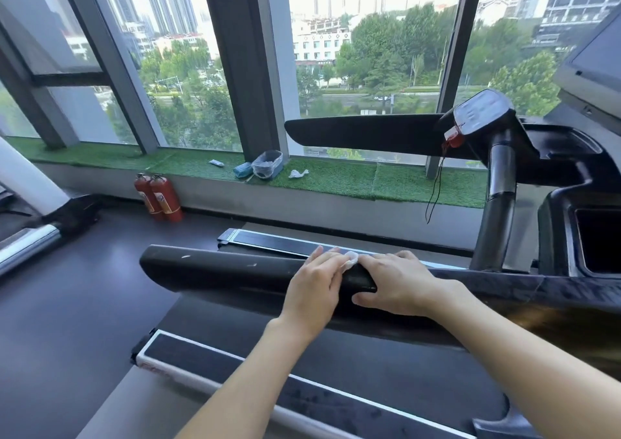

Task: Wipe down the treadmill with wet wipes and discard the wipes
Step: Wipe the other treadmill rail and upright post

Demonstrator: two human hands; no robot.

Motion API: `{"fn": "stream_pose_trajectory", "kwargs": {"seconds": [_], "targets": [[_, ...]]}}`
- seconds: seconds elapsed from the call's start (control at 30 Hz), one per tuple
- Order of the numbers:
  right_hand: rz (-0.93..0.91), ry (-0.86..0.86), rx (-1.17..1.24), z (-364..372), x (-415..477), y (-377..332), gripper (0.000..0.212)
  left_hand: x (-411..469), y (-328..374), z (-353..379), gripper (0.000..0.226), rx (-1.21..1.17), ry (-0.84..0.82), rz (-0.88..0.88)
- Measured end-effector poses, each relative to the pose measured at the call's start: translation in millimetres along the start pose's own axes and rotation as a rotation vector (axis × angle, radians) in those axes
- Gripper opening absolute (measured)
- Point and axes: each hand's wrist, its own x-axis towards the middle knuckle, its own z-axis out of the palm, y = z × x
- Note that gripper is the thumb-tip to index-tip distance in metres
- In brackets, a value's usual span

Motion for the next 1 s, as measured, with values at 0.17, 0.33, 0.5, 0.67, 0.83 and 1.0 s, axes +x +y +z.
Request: {"fn": "stream_pose_trajectory", "kwargs": {"seconds": [0.17,0.33,0.5,0.67,0.83,1.0], "targets": [[0.014,0.025,-0.003,1.9,-4.6,0.1,0.068,-5.4,-38.3,-28.0,0.026,0.057,0.026,-0.118],[0.012,-0.016,0.002,-3.8,1.2,-7.4,0.072,-2.9,-29.6,-36.4,0.032,-0.057,0.12,-0.149],[-0.082,0.098,0.108,0.3,11.4,-23.1,0.068,-12.2,-32.9,-20.3,0.027,0.025,0.046,-0.029],[-0.102,0.141,0.148,4.8,11.9,-22.0,0.058,-7.7,-42.0,-46.6,0.024,0.0,0.101,-0.153],[-0.154,0.406,0.744,-6.1,23.7,-36.3,0.03,12.0,1.9,-40.8,0.014,-0.276,0.125,-0.132],[-0.034,0.576,0.825,-13.0,26.6,-44.0,0.014,26.0,15.6,-45.3,0.011,-0.653,0.231,-0.565]]}}
